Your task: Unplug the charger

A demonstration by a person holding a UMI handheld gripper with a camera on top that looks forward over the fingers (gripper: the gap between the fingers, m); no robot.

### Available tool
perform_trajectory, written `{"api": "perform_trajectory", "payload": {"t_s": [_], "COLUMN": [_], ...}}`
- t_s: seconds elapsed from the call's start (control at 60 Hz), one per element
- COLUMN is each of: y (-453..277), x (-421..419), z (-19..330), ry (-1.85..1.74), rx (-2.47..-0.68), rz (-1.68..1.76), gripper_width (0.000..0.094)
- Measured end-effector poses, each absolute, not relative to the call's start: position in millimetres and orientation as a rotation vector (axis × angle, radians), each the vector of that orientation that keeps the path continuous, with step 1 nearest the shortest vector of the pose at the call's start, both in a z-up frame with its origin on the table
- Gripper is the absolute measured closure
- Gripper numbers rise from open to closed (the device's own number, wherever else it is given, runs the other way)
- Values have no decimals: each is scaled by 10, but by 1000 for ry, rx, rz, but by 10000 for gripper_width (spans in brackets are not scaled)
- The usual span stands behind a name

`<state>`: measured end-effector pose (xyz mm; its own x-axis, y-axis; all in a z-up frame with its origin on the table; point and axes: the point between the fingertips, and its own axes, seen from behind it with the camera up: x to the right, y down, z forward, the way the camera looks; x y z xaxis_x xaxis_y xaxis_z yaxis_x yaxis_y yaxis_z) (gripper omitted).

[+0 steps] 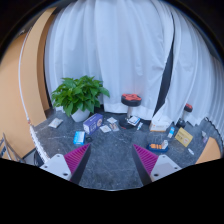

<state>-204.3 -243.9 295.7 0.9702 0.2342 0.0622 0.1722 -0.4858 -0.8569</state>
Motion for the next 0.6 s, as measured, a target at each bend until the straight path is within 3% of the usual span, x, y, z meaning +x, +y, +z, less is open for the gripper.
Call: {"api": "perform_trajectory", "payload": {"t_s": [0.233,0.6], "y": [-2359,-1804], "x": [-1738,-56], "z": [2459,788], "ry": [-257,-135], "rx": [-2152,-2269], "rz": [95,-33], "gripper_width": [87,86]}}
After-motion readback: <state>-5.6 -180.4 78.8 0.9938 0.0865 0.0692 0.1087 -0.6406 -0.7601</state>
